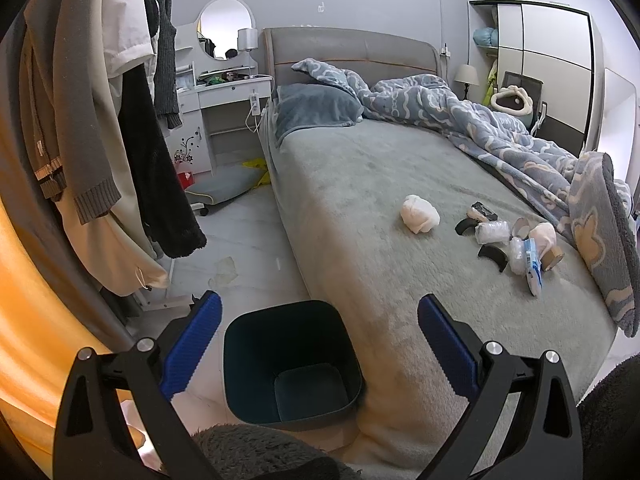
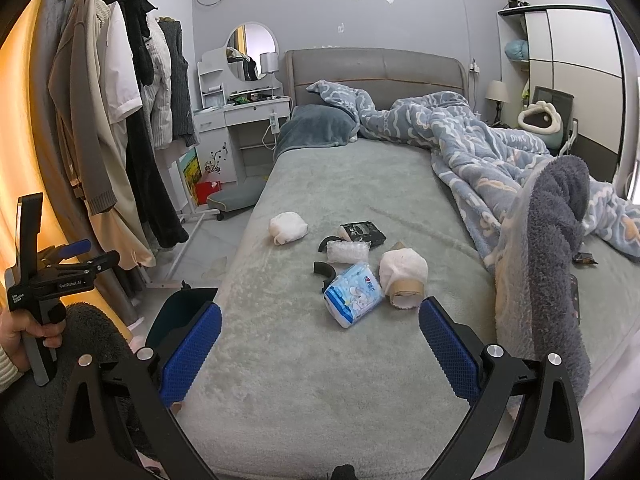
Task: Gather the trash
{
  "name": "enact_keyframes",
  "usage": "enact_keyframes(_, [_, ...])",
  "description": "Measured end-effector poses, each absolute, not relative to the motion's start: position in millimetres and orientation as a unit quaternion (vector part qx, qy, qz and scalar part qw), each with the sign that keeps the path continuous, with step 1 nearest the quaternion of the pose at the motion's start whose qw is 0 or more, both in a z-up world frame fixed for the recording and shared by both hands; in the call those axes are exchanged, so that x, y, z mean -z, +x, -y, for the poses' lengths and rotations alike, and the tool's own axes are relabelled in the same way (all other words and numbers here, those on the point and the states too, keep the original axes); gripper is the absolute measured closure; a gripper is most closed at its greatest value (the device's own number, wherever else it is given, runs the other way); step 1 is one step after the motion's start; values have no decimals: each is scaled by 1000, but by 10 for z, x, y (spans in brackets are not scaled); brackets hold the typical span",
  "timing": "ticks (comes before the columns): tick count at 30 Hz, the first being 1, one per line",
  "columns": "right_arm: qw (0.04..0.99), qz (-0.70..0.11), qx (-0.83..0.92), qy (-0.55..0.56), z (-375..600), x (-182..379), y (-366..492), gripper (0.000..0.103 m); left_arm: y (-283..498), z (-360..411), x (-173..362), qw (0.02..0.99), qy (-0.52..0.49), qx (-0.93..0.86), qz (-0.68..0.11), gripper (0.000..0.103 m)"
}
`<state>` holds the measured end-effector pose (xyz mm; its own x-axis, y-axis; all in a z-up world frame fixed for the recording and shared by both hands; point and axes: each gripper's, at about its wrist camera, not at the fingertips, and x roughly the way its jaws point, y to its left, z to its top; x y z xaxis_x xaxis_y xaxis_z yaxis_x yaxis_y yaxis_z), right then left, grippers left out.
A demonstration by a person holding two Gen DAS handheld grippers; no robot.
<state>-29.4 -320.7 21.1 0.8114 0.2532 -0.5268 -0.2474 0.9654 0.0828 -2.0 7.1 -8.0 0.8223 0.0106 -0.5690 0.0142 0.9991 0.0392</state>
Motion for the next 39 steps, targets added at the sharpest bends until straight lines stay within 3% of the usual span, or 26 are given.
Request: enact_keyframes(39, [944, -314, -101, 19, 3280, -228, -431, 3, -169, -179, -21, 949, 16, 20, -313, 3])
